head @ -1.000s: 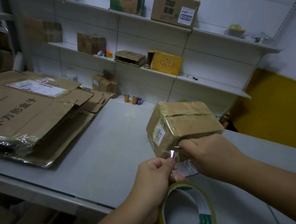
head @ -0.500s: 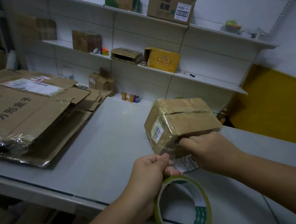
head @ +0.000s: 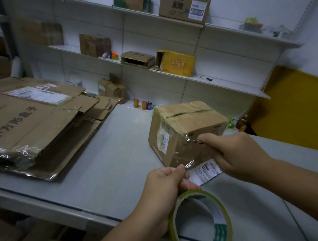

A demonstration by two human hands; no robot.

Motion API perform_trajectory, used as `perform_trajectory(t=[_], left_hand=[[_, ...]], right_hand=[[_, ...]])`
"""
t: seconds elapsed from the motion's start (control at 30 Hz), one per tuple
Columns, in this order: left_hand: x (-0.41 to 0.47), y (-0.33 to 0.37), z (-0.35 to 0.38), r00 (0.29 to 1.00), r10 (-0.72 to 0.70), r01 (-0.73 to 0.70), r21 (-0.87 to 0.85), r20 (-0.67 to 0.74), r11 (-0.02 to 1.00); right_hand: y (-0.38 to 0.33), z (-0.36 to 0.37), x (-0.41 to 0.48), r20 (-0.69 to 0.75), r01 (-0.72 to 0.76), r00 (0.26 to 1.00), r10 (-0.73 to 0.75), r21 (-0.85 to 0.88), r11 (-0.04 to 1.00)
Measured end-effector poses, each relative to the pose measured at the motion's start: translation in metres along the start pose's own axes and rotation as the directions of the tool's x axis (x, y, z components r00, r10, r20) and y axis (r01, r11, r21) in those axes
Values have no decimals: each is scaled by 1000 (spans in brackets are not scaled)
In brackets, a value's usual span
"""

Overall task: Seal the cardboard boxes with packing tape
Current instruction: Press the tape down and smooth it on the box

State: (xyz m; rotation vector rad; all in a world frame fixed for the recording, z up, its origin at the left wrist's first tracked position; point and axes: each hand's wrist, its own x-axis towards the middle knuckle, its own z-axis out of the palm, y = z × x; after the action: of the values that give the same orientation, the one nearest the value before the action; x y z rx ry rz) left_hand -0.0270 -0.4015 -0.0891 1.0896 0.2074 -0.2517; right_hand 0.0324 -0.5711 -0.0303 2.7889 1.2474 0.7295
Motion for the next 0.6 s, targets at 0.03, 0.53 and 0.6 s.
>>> perform_trajectory(t=[0.03,0.53,0.6], left_hand=[[1,-1,-1,1000,-2,2,2,-2,1000],[-5,-1,-3,998,-41,41,5,46,999],[-8,-1,-4,999,-23,22,31,49,999]], right_hand=[[-1,1,-2,-1,-12,1000,12,19,1000],[-16,17,4,71,127,991,-116,-176,976],[-15,27,7,129,145,985,-118,-218,965]])
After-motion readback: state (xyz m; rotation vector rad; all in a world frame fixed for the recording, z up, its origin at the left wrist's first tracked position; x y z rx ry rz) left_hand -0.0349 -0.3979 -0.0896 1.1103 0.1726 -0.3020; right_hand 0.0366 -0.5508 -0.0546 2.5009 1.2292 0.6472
